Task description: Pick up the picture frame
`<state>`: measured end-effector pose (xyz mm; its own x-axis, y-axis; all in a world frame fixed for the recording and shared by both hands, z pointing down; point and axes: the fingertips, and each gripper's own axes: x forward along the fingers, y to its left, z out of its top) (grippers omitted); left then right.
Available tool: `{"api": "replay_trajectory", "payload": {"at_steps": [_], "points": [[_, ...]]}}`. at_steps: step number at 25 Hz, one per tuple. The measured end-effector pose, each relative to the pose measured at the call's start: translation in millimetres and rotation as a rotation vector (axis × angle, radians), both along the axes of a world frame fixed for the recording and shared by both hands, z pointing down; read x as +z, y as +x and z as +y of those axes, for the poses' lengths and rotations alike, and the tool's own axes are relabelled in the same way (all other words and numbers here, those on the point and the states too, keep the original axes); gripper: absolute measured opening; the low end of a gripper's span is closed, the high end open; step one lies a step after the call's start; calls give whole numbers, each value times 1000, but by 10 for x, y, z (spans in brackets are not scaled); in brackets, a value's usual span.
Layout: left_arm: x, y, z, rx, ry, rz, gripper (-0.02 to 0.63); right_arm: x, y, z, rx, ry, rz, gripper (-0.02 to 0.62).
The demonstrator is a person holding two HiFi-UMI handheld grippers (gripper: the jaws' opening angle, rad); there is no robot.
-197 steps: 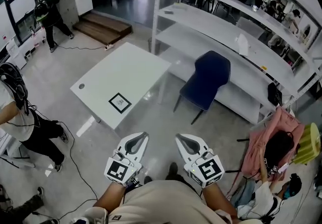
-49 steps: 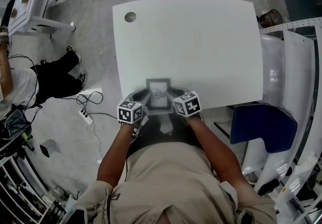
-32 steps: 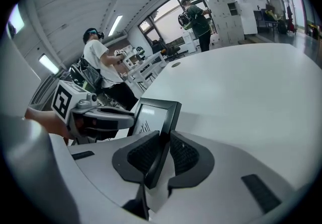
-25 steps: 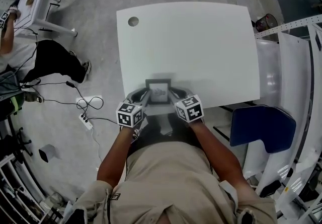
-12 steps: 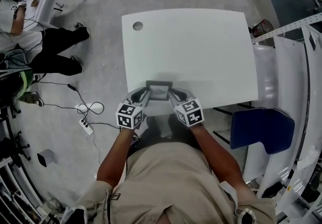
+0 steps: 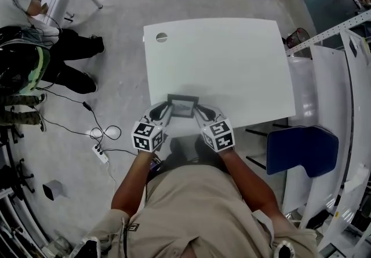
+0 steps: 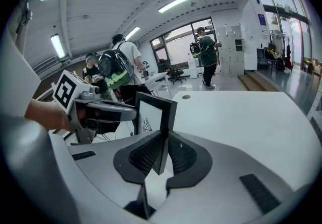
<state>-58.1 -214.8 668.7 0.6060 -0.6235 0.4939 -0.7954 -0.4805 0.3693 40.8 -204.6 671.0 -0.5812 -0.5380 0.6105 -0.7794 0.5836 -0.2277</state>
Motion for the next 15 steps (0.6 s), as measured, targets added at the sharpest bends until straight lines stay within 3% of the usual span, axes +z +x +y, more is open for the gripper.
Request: {"api": "replay_trajectory", "payload": {"at_steps": [15], "points": [[-771, -100, -99, 9, 149, 36, 77, -705, -106, -6, 37, 130, -23, 55]]}}
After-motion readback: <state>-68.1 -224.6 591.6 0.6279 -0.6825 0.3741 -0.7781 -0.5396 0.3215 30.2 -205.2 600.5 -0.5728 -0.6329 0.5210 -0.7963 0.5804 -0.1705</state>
